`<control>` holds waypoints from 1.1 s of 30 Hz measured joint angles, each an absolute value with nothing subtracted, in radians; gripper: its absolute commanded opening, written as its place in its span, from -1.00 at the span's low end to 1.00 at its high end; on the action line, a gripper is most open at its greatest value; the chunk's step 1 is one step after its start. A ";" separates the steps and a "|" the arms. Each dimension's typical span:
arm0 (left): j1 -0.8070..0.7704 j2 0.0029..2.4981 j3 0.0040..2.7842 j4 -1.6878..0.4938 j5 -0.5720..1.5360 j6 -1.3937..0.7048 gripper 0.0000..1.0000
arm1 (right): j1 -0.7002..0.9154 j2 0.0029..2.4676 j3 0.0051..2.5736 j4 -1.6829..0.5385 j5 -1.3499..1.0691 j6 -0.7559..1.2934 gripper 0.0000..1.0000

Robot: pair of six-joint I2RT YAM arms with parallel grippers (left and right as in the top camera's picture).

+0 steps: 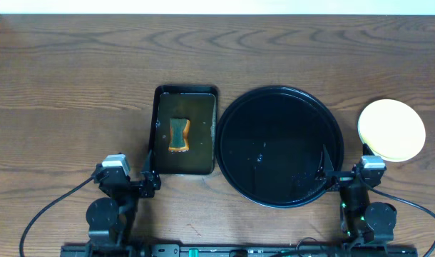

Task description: Clean dirty plates on tray and stack at the side

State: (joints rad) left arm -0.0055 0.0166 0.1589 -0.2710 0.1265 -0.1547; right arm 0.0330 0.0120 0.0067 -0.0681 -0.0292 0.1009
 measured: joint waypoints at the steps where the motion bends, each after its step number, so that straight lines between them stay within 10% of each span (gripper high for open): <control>1: -0.004 0.014 0.137 -0.221 0.130 -0.152 0.60 | 0.033 0.012 0.007 -0.068 -0.030 0.101 0.99; 33: -0.001 0.011 0.031 -0.044 0.098 -0.148 0.61 | 0.033 0.012 0.007 -0.068 -0.030 0.101 0.99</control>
State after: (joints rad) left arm -0.0010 0.0109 0.0307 -0.0441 0.0982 -0.1478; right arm 0.0330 0.0120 0.0067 -0.0685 -0.0296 0.1009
